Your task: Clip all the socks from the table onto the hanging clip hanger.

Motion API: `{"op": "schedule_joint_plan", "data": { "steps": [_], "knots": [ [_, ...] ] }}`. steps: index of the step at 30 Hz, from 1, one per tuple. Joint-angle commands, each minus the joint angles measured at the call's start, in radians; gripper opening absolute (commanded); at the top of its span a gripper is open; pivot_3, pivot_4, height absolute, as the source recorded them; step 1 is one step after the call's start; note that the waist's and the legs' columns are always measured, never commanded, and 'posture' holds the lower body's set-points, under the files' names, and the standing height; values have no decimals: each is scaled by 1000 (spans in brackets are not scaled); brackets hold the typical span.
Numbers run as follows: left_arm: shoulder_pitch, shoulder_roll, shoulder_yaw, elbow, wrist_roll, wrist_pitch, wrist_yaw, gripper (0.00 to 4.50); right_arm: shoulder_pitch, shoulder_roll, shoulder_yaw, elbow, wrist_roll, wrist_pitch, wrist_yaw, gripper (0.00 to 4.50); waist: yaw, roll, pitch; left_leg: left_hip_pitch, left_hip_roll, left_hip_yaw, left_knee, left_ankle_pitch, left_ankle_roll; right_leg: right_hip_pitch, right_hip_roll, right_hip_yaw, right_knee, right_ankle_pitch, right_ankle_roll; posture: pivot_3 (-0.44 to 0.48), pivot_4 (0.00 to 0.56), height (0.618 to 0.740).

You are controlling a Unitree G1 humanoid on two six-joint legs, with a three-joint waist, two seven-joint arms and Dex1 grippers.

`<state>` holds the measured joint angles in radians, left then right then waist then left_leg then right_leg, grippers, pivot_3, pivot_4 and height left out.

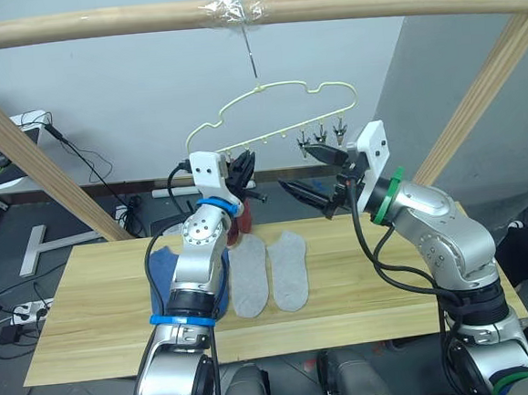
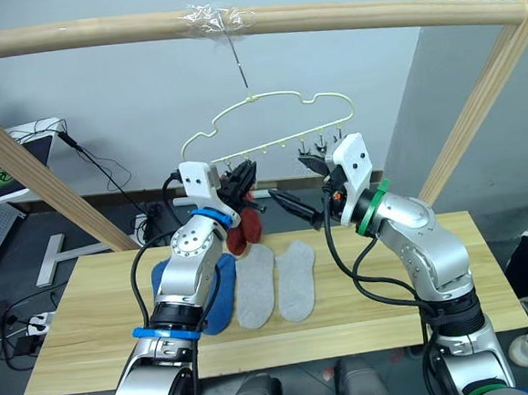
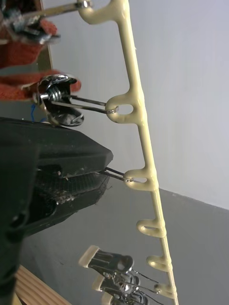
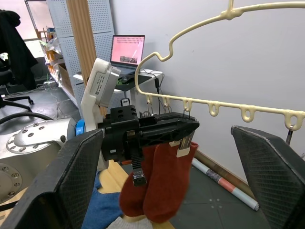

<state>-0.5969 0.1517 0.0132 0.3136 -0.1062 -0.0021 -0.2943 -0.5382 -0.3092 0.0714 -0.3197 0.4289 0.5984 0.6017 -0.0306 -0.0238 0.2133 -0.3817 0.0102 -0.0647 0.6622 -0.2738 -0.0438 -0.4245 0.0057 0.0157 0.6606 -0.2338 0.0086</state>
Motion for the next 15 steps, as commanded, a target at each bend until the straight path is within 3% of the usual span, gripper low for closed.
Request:
{"op": "schedule_joint_plan", "data": {
  "steps": [1, 6, 10, 15],
  "knots": [
    [-3, 3, 17, -32, -17, 0, -4, 9, 2, 7, 7, -43, 14, -8, -4, 4500, 0, 0, 0, 0, 0, 0, 0, 0, 0, 0, 0, 0, 0, 0, 0, -40, 190, 740],
    [15, 2, 37, -65, -38, 54, 5, 9, 30, 6, 71, 7, -52, -3, -25, 4500, -1, 0, 0, 0, 0, 0, 0, 0, 0, 0, 0, 0, 0, 0, 0, -34, 194, 740],
    [32, 13, 81, -123, -109, 144, -16, 9, 81, -2, 181, 203, -196, -75, -47, 4500, -1, 0, 0, 2, 0, 0, 0, 0, 0, 1, 0, 0, 0, 0, 0, -25, 195, 740],
    [65, 30, 83, -169, -130, 202, -31, 9, 84, 66, 269, 467, -314, -193, -63, 4500, -3, 0, 0, 3, 1, 2, 0, 0, 0, 1, 0, 0, 1, 0, 0, -10, 200, 740]
  ]
}}
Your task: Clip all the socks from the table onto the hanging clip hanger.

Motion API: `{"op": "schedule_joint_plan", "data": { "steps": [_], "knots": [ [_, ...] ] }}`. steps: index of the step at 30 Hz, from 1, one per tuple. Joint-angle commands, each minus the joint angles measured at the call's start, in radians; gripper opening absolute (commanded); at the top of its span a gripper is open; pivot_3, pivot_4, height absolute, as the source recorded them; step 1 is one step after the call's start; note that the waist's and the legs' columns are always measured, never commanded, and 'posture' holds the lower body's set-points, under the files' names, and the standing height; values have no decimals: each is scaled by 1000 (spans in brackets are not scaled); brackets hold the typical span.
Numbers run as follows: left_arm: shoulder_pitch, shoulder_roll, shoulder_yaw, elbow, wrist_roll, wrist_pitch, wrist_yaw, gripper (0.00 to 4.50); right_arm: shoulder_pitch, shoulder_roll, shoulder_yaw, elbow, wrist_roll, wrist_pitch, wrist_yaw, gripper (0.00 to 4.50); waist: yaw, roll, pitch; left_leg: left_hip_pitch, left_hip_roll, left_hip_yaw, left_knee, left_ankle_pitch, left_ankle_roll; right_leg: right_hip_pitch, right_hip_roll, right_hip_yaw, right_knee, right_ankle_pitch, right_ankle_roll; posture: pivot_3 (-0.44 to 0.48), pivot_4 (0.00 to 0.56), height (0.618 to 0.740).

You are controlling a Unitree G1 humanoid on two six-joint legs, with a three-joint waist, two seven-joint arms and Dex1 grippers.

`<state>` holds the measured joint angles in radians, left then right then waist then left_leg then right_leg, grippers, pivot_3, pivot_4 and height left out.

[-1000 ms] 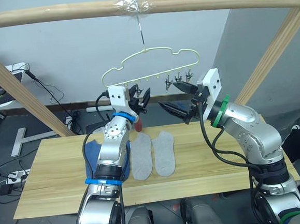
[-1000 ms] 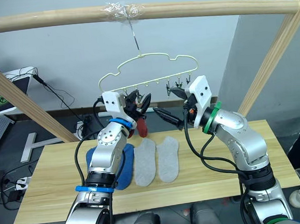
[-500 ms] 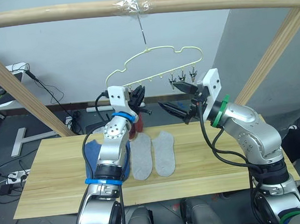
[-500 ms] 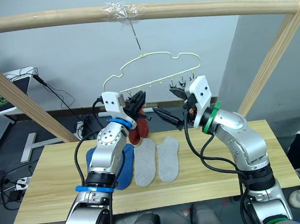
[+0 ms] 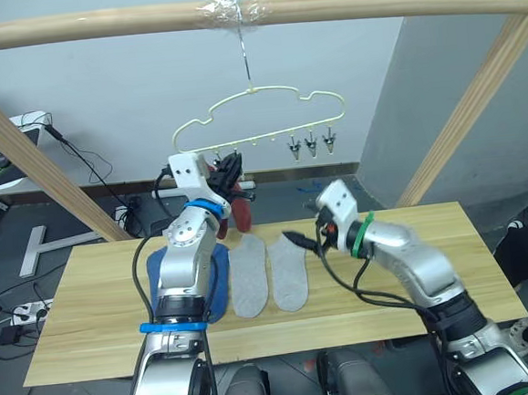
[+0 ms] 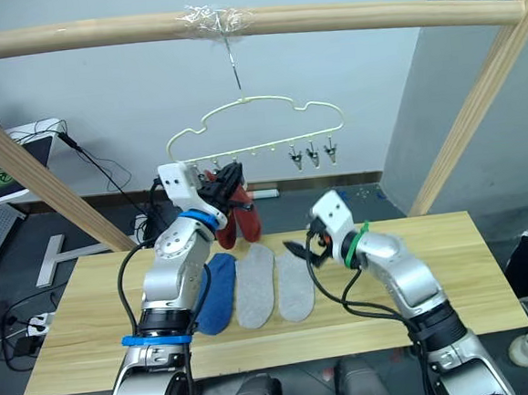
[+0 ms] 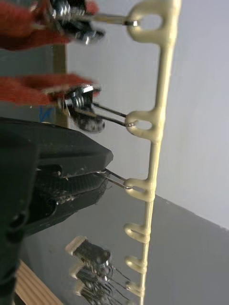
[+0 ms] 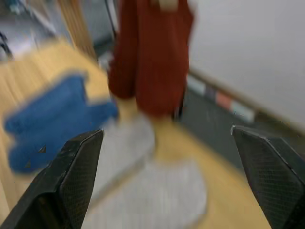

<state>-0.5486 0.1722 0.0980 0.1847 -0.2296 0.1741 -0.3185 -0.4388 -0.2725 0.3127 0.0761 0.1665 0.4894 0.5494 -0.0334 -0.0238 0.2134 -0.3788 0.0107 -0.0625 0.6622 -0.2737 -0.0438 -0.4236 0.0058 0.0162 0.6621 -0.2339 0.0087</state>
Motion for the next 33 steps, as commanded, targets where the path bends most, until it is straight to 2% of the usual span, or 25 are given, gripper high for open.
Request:
{"op": "schedule_joint_plan", "data": {
  "steps": [1, 6, 13, 20, 24, 33],
  "knots": [
    [21, 8, -1, -48, -9, 32, -4, 9, -23, 52, 27, 142, -68, -107, -24, 4500, 0, 0, 0, 0, 0, 0, 0, 0, 0, 0, 0, 0, 0, 0, 0, -10, 200, 740],
    [45, 1, -6, -93, -16, 57, 7, 9, -74, 136, 27, 423, -142, -223, -74, 4500, 1, 0, 0, 1, 1, 0, 0, 0, 0, 1, 1, 0, 0, 0, 0, 26, 202, 740],
    [69, 7, -4, -138, -16, 84, 14, 9, -153, 224, 1, 694, -192, -290, -111, 4500, 2, 0, 0, 2, 1, 2, 0, 0, 0, 0, 1, 1, 0, 1, -1, 50, 204, 740],
    [77, 6, -9, -155, -12, 93, 19, 9, -186, 267, 2, 812, -241, -339, -114, 4500, 3, 0, 0, 5, 2, 3, 0, 0, 0, 3, 1, 2, 1, 0, 0, 58, 202, 740],
    [81, 8, -13, -162, -10, 94, 21, 0, -170, 259, 21, 837, -281, -368, -95, 3629, 3, 0, 0, 6, 2, 4, 0, 0, 0, 3, 1, 3, 2, 0, 0, 64, 200, 740],
    [85, 15, -17, -162, -9, 93, 19, 0, -107, 191, 61, 844, -350, -442, -38, 364, 5, 0, 0, 10, 1, 5, -1, 0, 0, 7, 1, 3, 1, 0, 0, 64, 200, 740]
  ]
}}
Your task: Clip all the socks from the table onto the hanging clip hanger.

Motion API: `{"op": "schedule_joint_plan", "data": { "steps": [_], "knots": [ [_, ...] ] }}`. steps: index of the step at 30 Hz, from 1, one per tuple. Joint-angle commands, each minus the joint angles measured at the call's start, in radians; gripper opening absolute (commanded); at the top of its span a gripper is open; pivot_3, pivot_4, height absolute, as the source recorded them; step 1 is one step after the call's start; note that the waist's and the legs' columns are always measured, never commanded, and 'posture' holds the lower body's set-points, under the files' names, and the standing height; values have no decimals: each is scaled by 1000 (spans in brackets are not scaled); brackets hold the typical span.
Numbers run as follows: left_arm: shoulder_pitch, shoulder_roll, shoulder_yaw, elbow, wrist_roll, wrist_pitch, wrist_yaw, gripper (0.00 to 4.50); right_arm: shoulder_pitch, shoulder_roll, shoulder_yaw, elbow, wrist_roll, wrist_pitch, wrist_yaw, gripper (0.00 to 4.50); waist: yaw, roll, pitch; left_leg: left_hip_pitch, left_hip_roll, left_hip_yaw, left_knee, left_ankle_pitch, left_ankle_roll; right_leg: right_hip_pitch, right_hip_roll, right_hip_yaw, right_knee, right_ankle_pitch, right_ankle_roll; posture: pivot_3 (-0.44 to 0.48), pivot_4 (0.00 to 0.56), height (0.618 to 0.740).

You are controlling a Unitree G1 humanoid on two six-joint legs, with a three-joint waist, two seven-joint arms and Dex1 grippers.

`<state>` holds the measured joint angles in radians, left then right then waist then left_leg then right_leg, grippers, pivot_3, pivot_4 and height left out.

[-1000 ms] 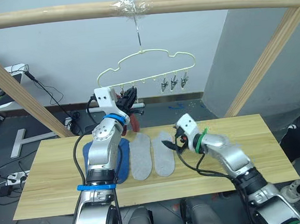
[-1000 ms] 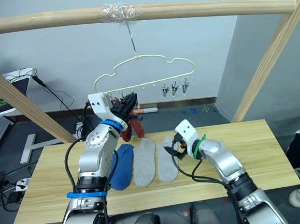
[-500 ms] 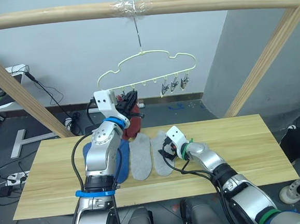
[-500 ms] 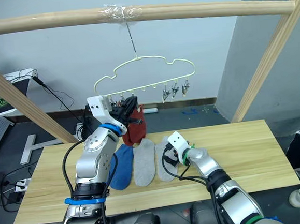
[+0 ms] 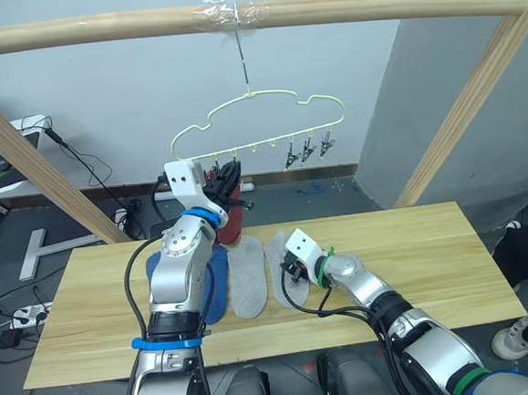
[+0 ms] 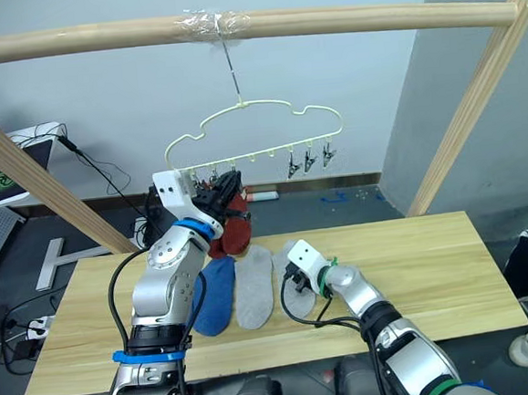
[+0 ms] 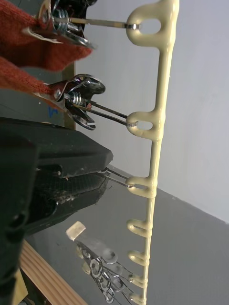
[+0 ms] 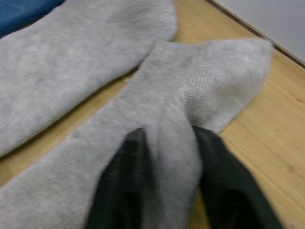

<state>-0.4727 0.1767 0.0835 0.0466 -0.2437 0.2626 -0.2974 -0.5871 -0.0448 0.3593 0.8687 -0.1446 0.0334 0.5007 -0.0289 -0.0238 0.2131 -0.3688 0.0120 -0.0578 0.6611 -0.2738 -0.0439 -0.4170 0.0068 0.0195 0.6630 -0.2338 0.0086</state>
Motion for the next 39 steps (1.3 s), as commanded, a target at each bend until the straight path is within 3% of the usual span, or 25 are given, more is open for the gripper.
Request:
{"op": "schedule_joint_plan", "data": {
  "steps": [1, 3, 10, 15, 23, 39],
  "knots": [
    [10, 10, -1, -24, 2, 7, -3, 0, 45, -49, 14, 44, -43, 0, 14, 37, 0, 0, 0, 3, 0, 0, 0, 0, 0, 3, 0, 0, -1, 0, 0, 64, 200, 740],
    [12, 8, 2, -28, -14, 21, -12, 0, 54, -76, 14, 17, -46, -29, 27, 37, 1, 0, 0, 6, -1, 0, 0, 0, 0, 7, 0, 0, -2, 0, 0, 64, 200, 740],
    [42, 14, 51, -92, -164, 155, -77, 0, 157, -225, 4, -315, 14, -97, 218, 37, 0, 0, 1, 4, -1, 0, -1, 0, 0, 7, 0, 0, -4, 0, 1, 51, 210, 740],
    [59, 30, 147, -142, -409, 408, -102, 0, 176, -314, -2, -556, 11, -204, 258, 37, -12, 1, 5, 4, 0, 1, -2, -1, 0, 5, 1, 0, -4, 0, 1, 30, 211, 740],
    [53, 23, 192, -185, -556, 538, -55, 0, 105, -304, 42, -634, -77, -252, 210, 37, -9, 1, 5, 4, 0, -3, -2, -1, -1, 5, 6, 0, -4, -1, 0, 19, 208, 740],
    [91, 45, 166, -217, -570, 536, -35, 0, 62, -299, 39, -689, -110, -276, 188, 37, -3, 0, 7, 3, 0, -1, -2, -1, -1, 5, 0, 1, -7, -1, 0, 33, 219, 740]
  ]
}}
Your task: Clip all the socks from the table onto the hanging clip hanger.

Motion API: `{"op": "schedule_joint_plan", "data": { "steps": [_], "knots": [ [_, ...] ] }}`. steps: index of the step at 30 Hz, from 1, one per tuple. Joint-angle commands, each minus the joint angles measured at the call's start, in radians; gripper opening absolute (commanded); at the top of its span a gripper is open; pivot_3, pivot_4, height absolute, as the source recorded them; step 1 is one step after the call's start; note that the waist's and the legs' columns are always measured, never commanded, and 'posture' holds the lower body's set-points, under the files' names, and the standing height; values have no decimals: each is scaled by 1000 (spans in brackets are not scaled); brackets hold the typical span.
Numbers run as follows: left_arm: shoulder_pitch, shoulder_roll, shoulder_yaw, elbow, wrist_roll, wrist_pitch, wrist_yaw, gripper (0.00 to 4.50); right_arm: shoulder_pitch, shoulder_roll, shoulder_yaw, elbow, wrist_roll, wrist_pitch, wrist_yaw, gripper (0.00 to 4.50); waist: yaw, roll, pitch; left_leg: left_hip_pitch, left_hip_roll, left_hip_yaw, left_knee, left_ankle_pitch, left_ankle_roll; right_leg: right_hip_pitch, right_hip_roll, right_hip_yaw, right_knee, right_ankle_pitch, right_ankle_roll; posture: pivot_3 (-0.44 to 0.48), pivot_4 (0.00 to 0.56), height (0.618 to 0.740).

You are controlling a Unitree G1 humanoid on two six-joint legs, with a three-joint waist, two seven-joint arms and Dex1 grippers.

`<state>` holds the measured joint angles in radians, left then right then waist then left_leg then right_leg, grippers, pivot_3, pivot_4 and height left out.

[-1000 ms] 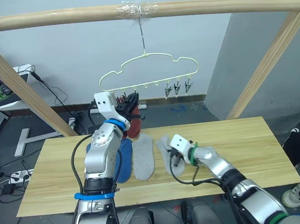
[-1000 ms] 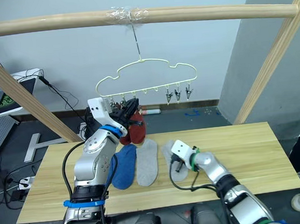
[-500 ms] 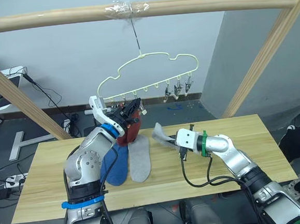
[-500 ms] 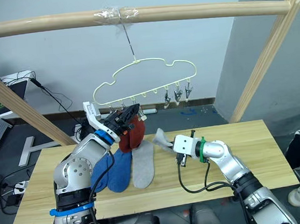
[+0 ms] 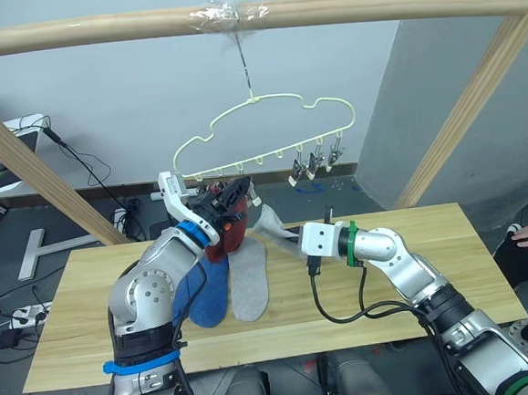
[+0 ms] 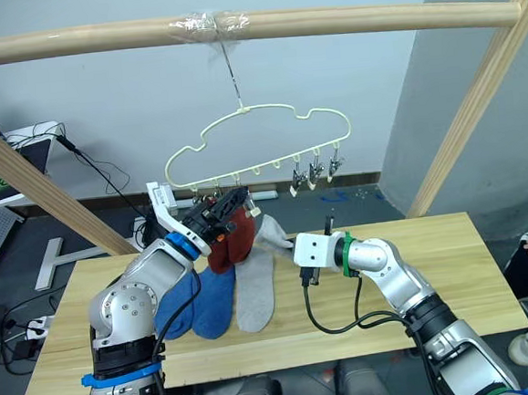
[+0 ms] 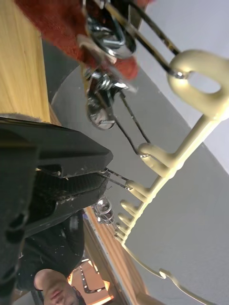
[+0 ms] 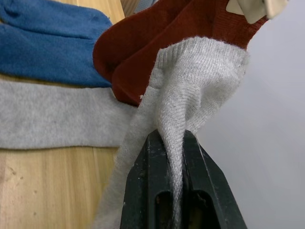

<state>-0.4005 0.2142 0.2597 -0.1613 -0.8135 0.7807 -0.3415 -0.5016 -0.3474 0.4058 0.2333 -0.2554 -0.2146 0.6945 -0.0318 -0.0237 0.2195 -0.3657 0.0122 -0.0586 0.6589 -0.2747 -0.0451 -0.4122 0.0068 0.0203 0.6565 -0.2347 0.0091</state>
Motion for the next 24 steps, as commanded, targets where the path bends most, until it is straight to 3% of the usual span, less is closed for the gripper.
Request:
{"op": "schedule_joint_plan", "data": {
  "steps": [1, 24],
  "knots": [
    [19, 8, -12, -10, 0, 18, 10, 0, -24, 4, -7, -58, 0, -29, -7, 37, 0, 0, 1, 0, 0, 0, 0, 0, 0, 0, 0, 0, 0, 0, 0, 37, 220, 740],
    [26, 12, -17, -9, -7, 12, 19, 0, -36, -1, 4, -112, -33, -52, -4, 37, 0, -3, 5, 1, 1, -1, -14, 0, -1, 0, -2, 0, -11, 0, 0, 37, 224, 740]
  ]
}}
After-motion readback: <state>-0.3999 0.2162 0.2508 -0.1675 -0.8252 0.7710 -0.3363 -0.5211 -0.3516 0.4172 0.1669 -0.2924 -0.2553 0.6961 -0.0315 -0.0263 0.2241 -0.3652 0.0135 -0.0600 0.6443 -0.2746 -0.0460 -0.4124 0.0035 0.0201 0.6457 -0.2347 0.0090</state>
